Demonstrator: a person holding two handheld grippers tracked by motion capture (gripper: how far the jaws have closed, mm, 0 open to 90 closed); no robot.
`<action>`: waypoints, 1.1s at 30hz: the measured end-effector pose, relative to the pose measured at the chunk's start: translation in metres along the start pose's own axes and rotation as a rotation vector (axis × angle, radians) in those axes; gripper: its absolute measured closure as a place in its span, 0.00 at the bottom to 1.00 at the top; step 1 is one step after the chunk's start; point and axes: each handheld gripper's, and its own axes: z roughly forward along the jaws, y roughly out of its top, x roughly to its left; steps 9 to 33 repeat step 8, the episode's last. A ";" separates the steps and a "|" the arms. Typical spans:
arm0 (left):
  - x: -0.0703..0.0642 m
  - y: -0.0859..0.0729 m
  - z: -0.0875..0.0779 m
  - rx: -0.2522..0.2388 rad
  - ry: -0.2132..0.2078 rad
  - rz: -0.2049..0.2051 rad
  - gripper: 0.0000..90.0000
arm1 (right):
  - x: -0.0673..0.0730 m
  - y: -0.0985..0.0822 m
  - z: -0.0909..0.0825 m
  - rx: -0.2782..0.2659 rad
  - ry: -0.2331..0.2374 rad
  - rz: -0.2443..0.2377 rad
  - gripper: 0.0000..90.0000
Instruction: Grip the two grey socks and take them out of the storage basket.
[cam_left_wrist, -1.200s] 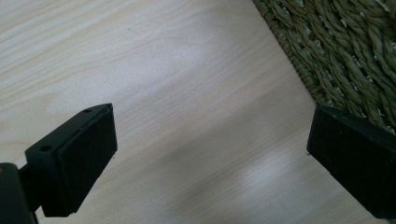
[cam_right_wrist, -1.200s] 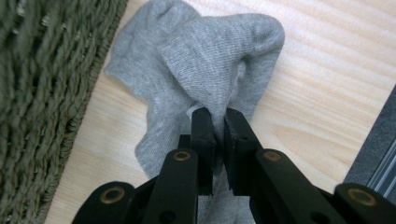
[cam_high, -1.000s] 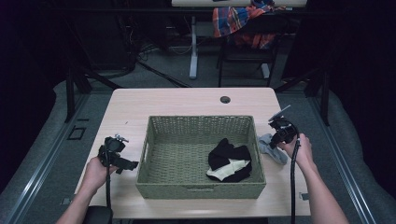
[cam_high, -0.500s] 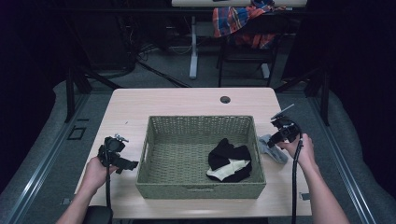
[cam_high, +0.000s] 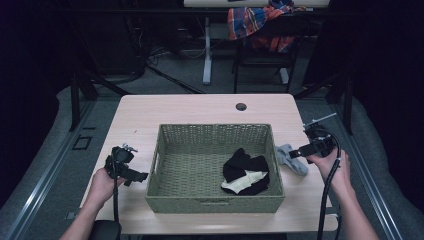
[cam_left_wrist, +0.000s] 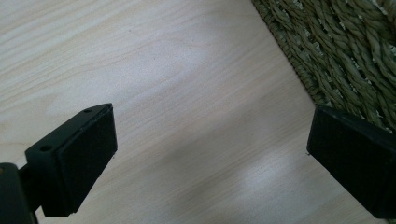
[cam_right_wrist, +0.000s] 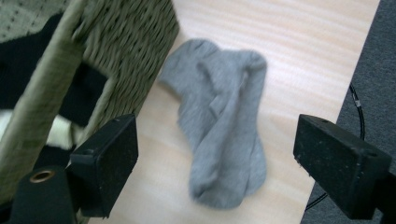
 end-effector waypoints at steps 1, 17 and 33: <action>0.000 0.000 0.000 -0.001 0.000 0.000 0.02 | 0.002 -0.004 -0.001 0.012 -0.004 -0.015 0.12; -0.002 0.002 0.001 0.008 0.005 0.007 0.02 | 0.001 -0.008 0.001 0.017 0.004 -0.030 0.09; -0.002 0.002 0.001 0.008 0.005 0.007 0.02 | 0.001 -0.008 0.001 0.017 0.004 -0.030 0.09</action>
